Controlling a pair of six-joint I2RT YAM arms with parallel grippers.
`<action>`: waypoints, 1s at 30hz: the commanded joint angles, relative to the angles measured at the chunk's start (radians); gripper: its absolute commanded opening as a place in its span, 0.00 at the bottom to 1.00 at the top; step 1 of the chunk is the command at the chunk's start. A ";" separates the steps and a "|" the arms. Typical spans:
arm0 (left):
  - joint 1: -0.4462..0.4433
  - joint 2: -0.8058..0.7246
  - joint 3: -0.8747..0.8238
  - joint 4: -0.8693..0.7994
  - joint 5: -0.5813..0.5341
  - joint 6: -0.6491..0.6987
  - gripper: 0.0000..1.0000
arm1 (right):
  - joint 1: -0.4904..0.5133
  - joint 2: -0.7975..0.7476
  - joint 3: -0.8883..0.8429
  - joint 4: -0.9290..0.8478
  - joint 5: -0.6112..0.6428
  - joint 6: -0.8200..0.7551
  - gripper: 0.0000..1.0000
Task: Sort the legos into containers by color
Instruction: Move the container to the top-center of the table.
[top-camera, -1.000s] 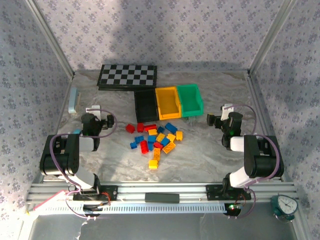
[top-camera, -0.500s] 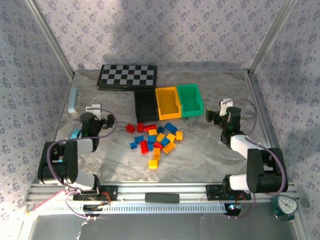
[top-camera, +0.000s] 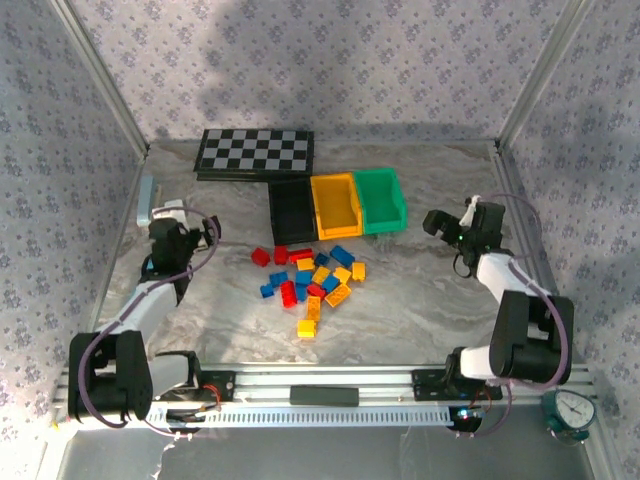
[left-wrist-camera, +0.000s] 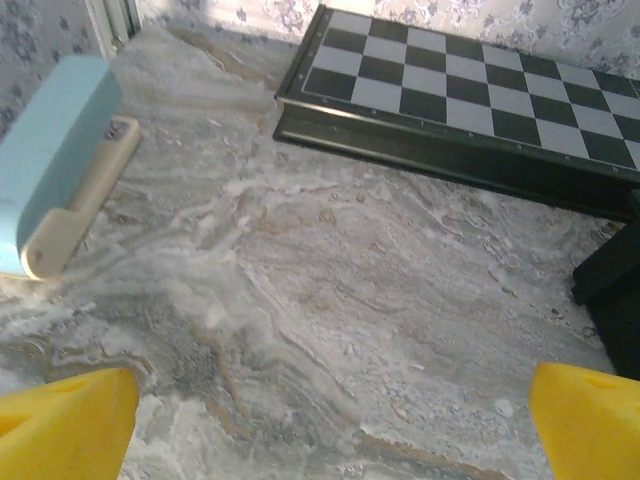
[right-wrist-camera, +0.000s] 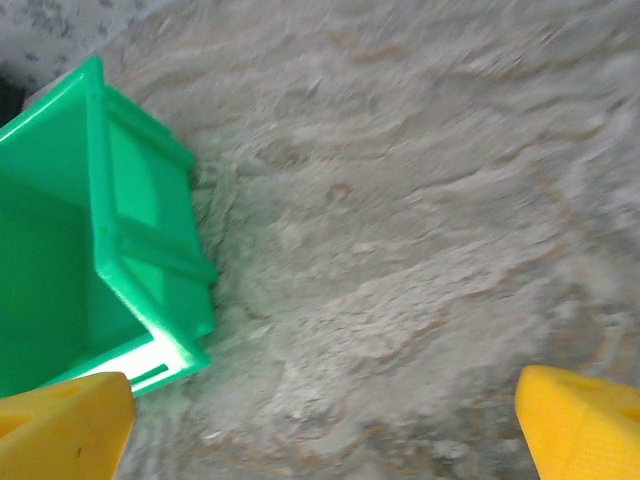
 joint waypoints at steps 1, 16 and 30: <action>-0.029 0.012 0.019 -0.004 0.054 -0.053 1.00 | 0.005 0.112 0.144 -0.164 -0.172 0.091 1.00; -0.059 0.046 0.039 -0.031 0.028 -0.079 1.00 | 0.215 0.440 0.484 -0.192 -0.346 0.135 0.96; -0.060 0.021 0.024 -0.040 0.029 -0.105 1.00 | 0.344 0.228 0.464 -0.466 -0.122 -0.040 0.97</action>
